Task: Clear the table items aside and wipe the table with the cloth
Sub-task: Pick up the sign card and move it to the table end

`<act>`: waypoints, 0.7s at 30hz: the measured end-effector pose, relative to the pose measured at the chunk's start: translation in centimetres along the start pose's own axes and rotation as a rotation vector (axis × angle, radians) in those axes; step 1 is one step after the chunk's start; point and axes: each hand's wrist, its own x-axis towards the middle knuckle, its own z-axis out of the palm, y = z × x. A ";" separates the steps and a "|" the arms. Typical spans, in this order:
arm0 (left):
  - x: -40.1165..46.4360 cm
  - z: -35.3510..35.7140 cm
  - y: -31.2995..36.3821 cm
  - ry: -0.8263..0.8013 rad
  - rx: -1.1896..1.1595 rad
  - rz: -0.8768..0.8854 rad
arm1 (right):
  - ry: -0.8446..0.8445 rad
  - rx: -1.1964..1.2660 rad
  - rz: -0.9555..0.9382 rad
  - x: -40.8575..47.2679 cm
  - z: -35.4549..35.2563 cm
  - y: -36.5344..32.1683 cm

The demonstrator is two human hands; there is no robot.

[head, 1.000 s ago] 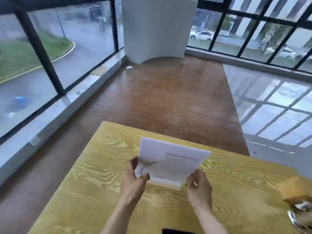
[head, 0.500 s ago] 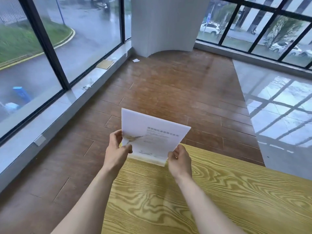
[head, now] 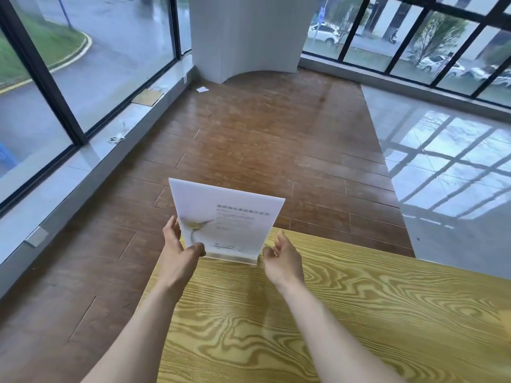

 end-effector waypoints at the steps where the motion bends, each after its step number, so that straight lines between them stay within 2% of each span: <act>1: -0.2 0.2 -0.2 0.030 0.019 -0.011 | -0.004 -0.002 0.008 -0.2 -0.4 0.5; 4: -1.7 1.3 -1.0 0.083 0.069 -0.043 | -0.013 -0.018 0.037 -1.2 -1.9 2.4; 7: -4.6 3.9 -2.4 0.051 0.170 -0.024 | -0.019 -0.021 0.065 -2.7 -4.6 5.2; 14: -13.0 16.0 -4.7 -0.296 0.533 0.064 | 0.013 -0.004 0.186 -6.6 -14.9 15.1; 18: -19.2 26.3 -4.2 -0.490 0.639 0.123 | 0.048 0.026 0.246 -8.3 -23.6 23.3; 21: -23.3 34.0 -4.6 -0.568 0.700 0.173 | 0.049 0.085 0.295 -8.7 -30.0 29.5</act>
